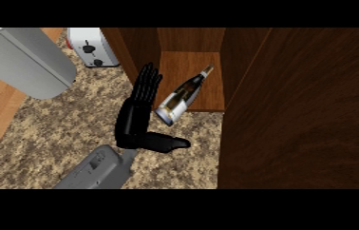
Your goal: Pick up the wine, place it into the cabinet and close the cabinet
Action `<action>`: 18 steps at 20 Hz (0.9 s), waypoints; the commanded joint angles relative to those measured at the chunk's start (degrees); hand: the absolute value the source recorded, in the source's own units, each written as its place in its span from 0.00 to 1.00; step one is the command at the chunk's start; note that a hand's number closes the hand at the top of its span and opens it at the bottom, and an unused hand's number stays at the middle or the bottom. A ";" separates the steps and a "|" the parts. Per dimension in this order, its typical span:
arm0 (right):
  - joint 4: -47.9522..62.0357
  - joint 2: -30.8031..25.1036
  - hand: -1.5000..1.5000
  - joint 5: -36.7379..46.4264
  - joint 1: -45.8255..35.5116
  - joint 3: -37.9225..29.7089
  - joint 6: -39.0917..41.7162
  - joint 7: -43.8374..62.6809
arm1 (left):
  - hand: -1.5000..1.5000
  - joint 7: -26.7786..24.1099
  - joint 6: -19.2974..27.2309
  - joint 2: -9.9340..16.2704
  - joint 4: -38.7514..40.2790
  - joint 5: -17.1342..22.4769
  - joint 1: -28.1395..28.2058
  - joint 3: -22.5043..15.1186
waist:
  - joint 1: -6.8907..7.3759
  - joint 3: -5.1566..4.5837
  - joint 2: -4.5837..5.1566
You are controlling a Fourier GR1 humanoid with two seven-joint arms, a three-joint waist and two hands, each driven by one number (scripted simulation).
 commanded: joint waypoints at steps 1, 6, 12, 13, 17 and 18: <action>-0.98 0.40 0.00 -0.17 -0.29 0.77 -0.24 0.36 | 0.00 6.50 5.98 5.15 -15.88 -2.90 5.00 -0.12 | -0.72 0.00 0.23; -0.98 1.25 0.00 4.60 0.17 5.44 0.38 0.00 | 0.00 9.82 7.52 8.58 -27.94 -5.68 12.65 -0.12 | -0.84 -0.03 0.34; -2.25 -6.07 1.00 3.02 0.56 6.44 8.64 2.41 | 0.00 9.13 11.26 10.18 -34.46 -9.31 19.43 -0.81 | -0.65 -0.02 0.25; -1.39 -6.79 1.00 2.47 0.88 8.92 10.69 2.95 | 0.00 9.15 9.43 12.34 -35.23 -7.36 21.34 1.14 | -0.19 -0.04 0.26; -4.79 -9.03 1.00 -2.73 3.88 8.70 14.68 3.36 | 0.00 5.73 5.52 16.56 -37.08 -6.68 28.78 6.12 | -0.77 -0.04 0.36; -6.65 -7.39 1.00 -1.05 1.47 13.51 11.34 9.08 | 0.00 5.87 5.08 18.27 -39.87 -5.38 30.86 8.11 | -0.24 -0.11 0.31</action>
